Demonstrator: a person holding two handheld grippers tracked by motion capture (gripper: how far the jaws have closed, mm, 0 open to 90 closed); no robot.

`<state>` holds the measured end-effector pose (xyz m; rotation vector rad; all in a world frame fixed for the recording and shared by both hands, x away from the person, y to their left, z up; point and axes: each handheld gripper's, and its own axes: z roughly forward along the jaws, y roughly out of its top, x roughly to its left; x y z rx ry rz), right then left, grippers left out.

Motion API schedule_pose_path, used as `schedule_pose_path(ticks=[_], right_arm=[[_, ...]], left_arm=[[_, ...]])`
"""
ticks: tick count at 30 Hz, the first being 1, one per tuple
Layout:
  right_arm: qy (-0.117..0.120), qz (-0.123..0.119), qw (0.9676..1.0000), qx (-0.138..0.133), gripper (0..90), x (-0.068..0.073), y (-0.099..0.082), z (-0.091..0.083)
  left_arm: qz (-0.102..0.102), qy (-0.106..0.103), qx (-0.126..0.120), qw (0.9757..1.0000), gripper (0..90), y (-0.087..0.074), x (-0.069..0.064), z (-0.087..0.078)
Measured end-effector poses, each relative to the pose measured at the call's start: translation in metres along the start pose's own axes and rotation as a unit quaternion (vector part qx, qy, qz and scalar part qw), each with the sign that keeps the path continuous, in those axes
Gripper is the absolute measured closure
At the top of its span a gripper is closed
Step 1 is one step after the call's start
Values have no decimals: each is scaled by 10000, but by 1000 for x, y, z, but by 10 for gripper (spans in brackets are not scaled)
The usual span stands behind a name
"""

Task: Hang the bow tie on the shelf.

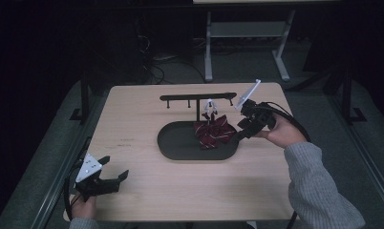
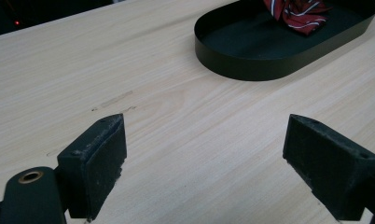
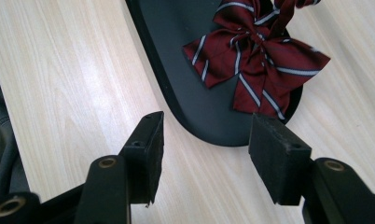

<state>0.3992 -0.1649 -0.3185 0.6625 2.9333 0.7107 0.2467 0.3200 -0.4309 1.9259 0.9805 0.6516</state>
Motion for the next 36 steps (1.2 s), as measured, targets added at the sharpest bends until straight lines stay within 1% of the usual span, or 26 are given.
schedule_pose_path(ticks=[4,12,26,27,28,31,33,36], right_arm=[[0,51,10000,-11,440,2,-6,1],[-12,75,9999,-68,436,5,-18,2],[30,272,9995,-178,432,17,-56,12],[30,272,9995,-178,432,17,-56,12],[21,259,9995,-171,432,18,-59,13],[32,329,9992,-205,427,22,-69,17],[27,425,9988,-255,419,29,-80,22],[11,449,9985,-298,412,35,-90,26]], left_arm=[[-1,3,-1,10000,131,0,0,0],[15,-4,7,10000,131,0,0,0],[45,-8,24,10000,131,0,0,1],[45,-8,24,10000,131,0,0,1],[41,-12,26,10000,131,0,-1,1],[29,-18,37,10000,131,0,-1,2],[24,-24,33,10000,131,0,-2,2],[69,-28,44,10000,131,0,-2,3]])
